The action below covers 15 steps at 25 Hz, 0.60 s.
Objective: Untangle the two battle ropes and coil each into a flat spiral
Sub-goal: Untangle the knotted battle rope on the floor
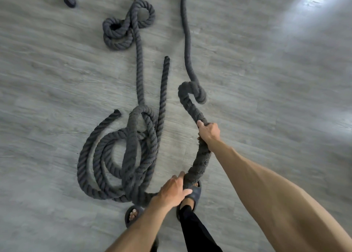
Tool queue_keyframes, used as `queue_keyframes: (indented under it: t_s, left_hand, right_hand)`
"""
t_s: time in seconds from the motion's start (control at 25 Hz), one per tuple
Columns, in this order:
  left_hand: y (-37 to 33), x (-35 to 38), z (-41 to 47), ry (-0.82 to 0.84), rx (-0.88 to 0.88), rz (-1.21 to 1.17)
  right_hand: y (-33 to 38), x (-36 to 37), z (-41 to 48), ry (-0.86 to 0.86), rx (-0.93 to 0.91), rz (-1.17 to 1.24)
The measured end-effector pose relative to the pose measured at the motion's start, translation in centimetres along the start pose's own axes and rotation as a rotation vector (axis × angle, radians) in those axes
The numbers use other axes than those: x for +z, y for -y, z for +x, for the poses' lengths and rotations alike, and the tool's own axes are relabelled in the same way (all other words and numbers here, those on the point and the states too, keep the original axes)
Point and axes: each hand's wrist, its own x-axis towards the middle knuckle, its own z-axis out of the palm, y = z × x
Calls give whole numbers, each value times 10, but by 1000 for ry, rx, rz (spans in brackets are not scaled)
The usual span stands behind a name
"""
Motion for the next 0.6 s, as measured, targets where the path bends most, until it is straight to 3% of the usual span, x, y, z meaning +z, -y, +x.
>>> queue_keyframes:
  t_s: [0.12,0.2,0.28,0.44,0.6]
  left_hand:
    - [19,-56,14,285,-110,-419]
    - [27,-107,27,392,-157,-743]
    - [25,-150,44,341,-159,-978]
    - [-43,-212,68,44,-25,-901]
    - [-120,-272,82,30,222,-1343]
  right_hand:
    - [7,-13,-9,214,13,437]
    - [26,-25,-12,438,-19,593]
    - [50,-38,-17,611,-43,680]
    - [81,-60,-28,778,-117,763]
    - [88,-60,-40,856,-176,635]
